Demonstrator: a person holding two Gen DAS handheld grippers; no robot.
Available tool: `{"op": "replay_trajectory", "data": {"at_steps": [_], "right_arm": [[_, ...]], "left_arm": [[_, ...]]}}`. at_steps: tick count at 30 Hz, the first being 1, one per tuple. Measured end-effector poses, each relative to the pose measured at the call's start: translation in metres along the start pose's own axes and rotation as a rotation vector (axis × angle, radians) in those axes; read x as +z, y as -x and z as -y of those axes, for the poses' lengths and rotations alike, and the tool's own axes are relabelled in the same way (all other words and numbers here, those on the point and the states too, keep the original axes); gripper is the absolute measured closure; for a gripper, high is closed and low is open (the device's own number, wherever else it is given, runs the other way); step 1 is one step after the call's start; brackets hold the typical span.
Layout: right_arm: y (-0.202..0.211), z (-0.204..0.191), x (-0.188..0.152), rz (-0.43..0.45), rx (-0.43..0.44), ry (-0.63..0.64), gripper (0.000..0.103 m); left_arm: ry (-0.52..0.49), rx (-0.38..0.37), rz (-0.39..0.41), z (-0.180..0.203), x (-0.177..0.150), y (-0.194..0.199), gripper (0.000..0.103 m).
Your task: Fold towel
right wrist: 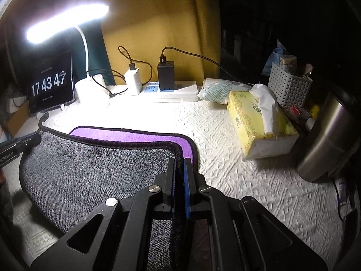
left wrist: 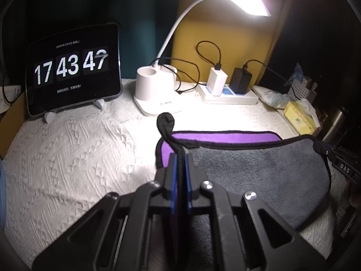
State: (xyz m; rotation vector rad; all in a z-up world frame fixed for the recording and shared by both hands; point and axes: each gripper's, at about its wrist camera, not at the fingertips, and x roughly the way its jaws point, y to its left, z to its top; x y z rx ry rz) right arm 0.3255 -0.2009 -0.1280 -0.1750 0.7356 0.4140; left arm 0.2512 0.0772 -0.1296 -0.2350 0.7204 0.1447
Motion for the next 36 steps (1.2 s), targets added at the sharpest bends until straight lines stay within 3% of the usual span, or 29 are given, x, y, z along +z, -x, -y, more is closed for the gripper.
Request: {"op": "replay_trajectory", "data": {"at_steps": [13,36], "right_arm": [[-0.013,0.002,0.007,-0.001,-0.002,0.002,0.096],[-0.070,0.017,0.023,-0.018,-0.011,0.003,0.096]], "left_arm": [[0.004,-0.003,0.003,-0.005,0.015,-0.020,0.096],[-0.019,0.003,-0.031,-0.011,0.028,-0.071,0.096]]}}
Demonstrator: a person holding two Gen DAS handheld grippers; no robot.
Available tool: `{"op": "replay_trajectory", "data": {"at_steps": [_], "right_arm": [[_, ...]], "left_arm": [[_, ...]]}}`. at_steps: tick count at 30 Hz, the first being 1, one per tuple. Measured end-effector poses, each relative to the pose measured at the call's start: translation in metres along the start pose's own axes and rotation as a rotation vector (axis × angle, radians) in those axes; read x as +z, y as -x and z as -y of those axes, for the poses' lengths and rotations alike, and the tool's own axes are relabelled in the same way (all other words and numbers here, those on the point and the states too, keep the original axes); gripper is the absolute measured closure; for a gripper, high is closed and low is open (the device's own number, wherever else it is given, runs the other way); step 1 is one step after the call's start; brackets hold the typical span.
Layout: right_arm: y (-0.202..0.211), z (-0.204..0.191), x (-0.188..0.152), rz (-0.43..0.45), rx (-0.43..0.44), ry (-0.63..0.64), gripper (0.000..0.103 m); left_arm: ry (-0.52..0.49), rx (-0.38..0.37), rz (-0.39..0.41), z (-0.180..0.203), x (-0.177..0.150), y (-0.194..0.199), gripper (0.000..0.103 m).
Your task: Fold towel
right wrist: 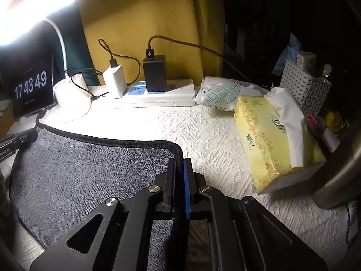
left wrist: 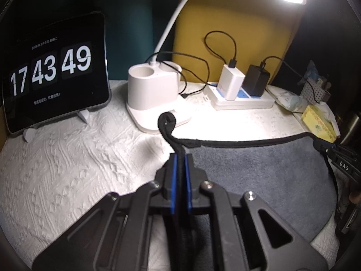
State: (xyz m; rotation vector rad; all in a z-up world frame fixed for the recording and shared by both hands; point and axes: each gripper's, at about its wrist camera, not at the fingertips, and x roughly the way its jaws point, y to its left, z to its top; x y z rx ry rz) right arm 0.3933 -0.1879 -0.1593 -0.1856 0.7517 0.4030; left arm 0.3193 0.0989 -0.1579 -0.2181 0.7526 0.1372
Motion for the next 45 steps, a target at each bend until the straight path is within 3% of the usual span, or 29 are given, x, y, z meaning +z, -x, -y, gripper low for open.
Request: {"op": "replay_trajectory", "data": {"at_steps": [18,28,30,37,39,40,45], "right_arm": [[-0.037,0.005,-0.005,-0.087,-0.005,-0.017,0.096],[-0.038,0.005,-0.005,-0.097,-0.010,-0.024,0.095],[-0.038,0.005,-0.005,-0.097,-0.010,-0.025,0.091],[-0.040,0.013,-0.004,-0.111,-0.046,-0.061,0.068],[-0.039,0.013,-0.004,-0.115,-0.052,-0.065,0.064],[-0.038,0.013,-0.004,-0.116,-0.057,-0.064,0.063],[-0.033,0.013,-0.007,-0.121,-0.078,-0.062,0.052]], "left_arm": [[0.036,0.007,-0.101,-0.009,0.001,-0.035,0.094],[0.008,0.037,-0.115,-0.004,0.003,-0.041,0.092],[0.013,0.041,-0.118,-0.004,0.004,-0.040,0.090],[0.030,0.062,-0.128,-0.004,0.003,-0.034,0.076],[0.034,0.070,-0.122,-0.004,0.002,-0.030,0.055],[0.037,0.066,-0.117,-0.004,0.002,-0.027,0.039],[0.038,0.056,-0.093,0.000,0.001,-0.015,0.036]]}}
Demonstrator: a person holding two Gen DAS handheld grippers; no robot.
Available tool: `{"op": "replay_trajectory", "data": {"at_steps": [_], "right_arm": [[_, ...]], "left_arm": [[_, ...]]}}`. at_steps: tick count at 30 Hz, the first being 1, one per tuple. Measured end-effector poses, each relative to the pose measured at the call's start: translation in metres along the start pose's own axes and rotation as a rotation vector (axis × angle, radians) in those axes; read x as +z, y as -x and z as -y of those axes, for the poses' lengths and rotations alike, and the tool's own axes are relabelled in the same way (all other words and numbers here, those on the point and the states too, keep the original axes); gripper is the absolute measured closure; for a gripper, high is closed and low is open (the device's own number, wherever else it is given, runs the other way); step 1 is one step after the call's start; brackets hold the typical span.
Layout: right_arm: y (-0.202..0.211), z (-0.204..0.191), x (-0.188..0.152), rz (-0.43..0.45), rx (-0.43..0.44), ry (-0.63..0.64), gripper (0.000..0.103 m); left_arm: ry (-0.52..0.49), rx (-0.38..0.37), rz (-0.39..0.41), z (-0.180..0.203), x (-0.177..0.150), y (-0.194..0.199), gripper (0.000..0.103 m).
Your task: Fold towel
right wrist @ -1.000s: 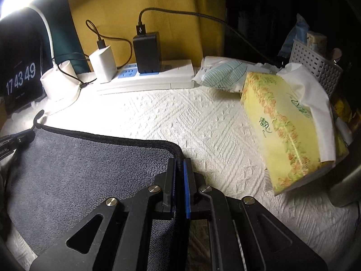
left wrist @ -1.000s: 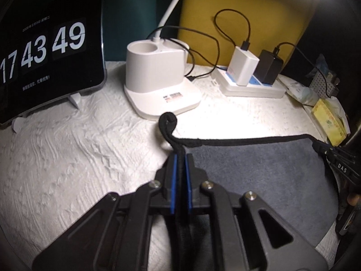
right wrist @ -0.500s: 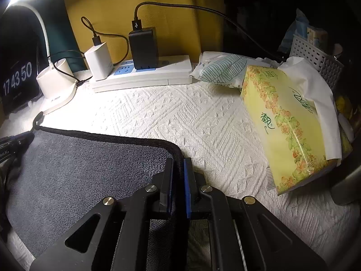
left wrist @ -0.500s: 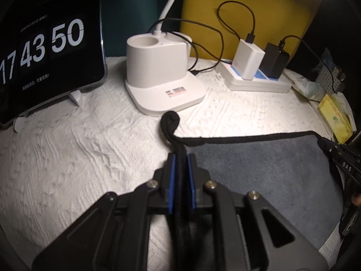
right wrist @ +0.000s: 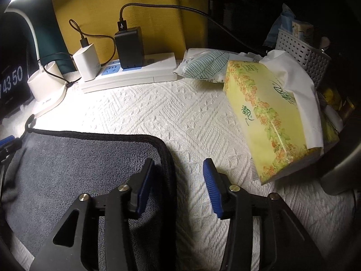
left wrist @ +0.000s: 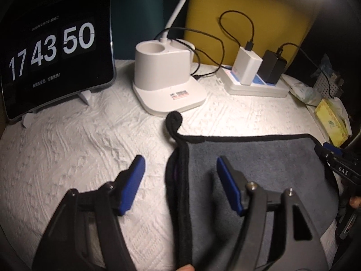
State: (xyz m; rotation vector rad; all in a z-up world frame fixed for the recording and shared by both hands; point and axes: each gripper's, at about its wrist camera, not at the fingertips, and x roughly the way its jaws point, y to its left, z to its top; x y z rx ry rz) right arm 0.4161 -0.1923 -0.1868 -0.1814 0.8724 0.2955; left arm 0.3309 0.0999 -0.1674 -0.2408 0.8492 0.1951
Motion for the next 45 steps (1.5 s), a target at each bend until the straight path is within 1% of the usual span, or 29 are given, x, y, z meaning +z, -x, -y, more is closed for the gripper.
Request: {"op": "replay_trajectory", "data": {"at_steps": [11,17,30,45], "right_arm": [[0.017,-0.001,-0.012,0.021,0.001,-0.008,0.050],[0.027,-0.004,-0.020,0.036,-0.003,-0.005,0.045],[0.054,-0.008,-0.045,0.056,-0.004,-0.012,0.045],[0.083,-0.013,-0.071,0.051,0.011,-0.019,0.045]], "left_arm": [[0.007,-0.013,0.011,0.001,-0.008,0.018,0.034],[0.010,-0.025,0.015,0.002,-0.021,0.027,0.034],[0.009,-0.049,0.006,0.004,-0.051,0.049,0.034],[0.002,-0.095,-0.003,0.015,-0.080,0.076,0.034]]}}
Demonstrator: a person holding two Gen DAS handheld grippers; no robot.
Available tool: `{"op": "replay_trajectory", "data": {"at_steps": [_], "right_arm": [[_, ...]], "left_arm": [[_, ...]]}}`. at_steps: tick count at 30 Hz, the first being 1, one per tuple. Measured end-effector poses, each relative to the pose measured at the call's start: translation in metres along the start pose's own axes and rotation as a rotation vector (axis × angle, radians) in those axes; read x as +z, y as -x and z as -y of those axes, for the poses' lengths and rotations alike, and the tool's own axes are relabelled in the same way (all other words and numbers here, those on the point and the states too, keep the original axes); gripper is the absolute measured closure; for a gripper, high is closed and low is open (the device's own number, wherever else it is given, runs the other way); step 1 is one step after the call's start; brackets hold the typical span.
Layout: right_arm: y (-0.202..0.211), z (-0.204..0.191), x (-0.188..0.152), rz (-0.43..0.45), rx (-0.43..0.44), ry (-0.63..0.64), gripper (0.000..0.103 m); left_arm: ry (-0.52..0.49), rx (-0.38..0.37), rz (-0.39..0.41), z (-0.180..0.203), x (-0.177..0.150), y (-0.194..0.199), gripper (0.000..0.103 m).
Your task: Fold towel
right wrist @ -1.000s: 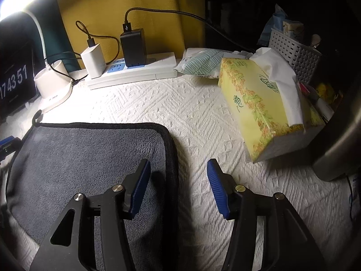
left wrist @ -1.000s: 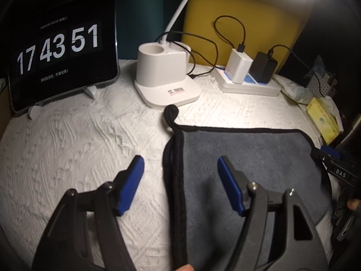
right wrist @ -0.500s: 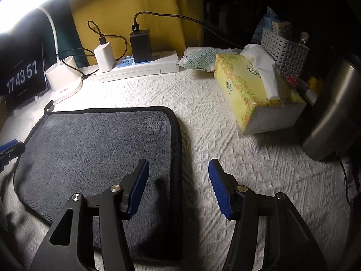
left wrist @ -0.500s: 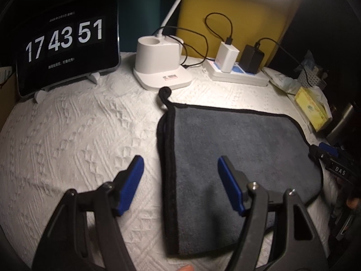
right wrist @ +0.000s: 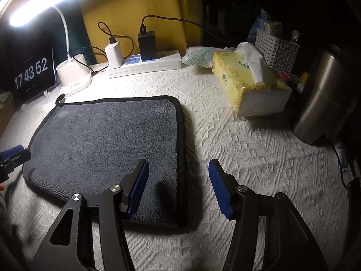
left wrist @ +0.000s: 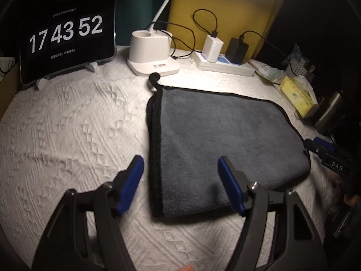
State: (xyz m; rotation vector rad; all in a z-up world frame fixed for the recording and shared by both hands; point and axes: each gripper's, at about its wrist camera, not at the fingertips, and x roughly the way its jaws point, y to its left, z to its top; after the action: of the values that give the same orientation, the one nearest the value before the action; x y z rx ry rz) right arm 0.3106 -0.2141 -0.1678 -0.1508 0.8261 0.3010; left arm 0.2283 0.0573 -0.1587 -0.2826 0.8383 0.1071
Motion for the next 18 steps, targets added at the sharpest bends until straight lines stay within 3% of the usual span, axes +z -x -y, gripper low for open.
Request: {"op": "replay_trajectory", "data": {"at_steps": [18], "right_arm": [[0.044,-0.014,-0.026,0.041,0.018,0.009,0.045]], "left_arm": [[-0.015,-0.043,0.033,0.011,-0.027,0.040,0.034]]}}
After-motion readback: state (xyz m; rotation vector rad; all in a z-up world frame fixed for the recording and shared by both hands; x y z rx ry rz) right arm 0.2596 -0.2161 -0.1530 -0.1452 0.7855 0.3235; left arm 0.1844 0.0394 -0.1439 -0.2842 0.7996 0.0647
